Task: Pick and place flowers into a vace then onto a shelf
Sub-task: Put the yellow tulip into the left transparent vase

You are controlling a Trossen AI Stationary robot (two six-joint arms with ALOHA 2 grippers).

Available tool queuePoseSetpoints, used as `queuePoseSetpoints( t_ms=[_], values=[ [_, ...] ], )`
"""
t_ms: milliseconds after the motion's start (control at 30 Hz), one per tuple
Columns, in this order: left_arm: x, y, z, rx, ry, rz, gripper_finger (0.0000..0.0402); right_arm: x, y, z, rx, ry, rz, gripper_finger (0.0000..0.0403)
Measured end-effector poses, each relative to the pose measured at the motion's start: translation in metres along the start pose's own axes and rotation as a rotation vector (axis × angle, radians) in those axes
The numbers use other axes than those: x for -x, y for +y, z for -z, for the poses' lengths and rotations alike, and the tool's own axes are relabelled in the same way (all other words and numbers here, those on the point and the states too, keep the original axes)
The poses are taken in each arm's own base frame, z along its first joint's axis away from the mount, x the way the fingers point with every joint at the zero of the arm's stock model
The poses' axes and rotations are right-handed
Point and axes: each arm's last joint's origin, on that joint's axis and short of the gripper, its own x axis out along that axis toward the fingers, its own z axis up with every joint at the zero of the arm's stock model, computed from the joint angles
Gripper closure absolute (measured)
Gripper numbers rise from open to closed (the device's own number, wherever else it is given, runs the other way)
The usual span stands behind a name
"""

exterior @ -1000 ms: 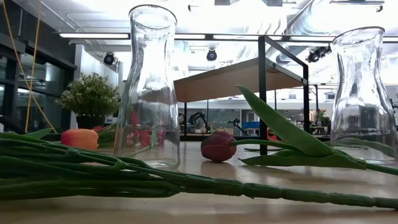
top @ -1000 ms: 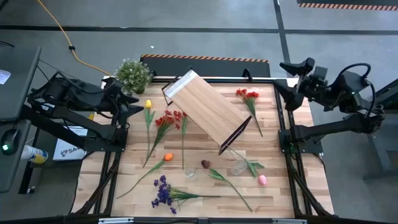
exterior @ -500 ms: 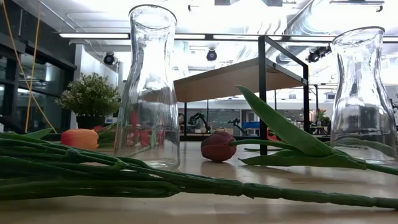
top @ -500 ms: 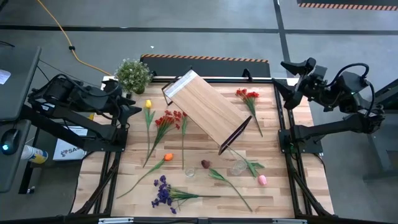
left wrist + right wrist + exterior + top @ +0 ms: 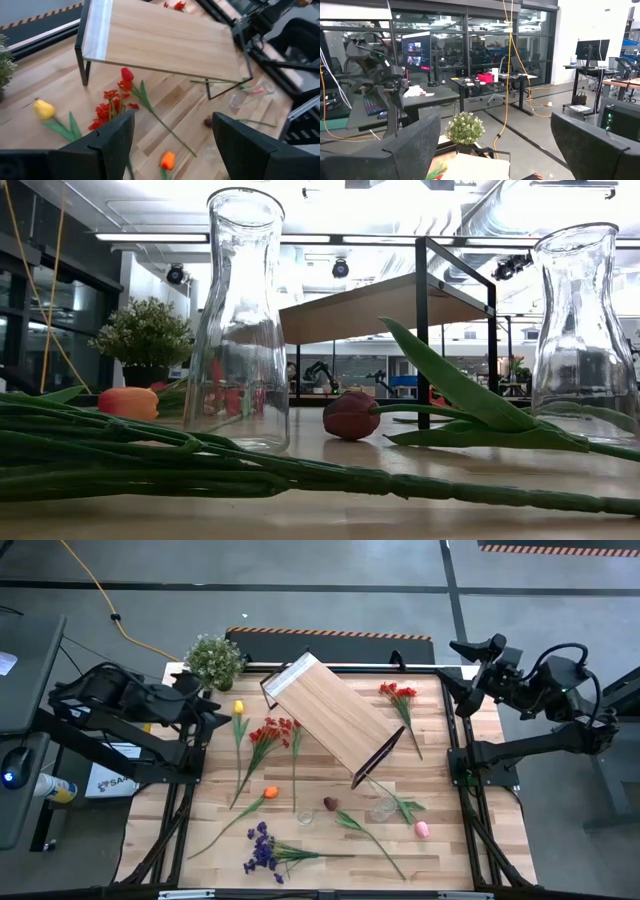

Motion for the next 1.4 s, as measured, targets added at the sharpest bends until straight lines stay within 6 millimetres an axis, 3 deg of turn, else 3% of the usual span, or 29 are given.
queuePoseSetpoints(
  t_ms=[667,1100,1400],
  values=[
    [-0.057,-0.022,0.019,-0.048,0.188,-0.310,0.0103,0.000,0.000,0.000,0.000,0.000,0.000,0.0038],
    [-0.099,0.005,0.065,0.123,0.267,-0.528,0.0103,0.000,0.000,0.001,0.003,0.006,-0.001,0.0037],
    [-0.117,0.019,0.087,0.244,0.236,-0.525,0.0103,0.000,0.000,0.001,0.003,0.006,-0.002,0.0037]
  ],
)
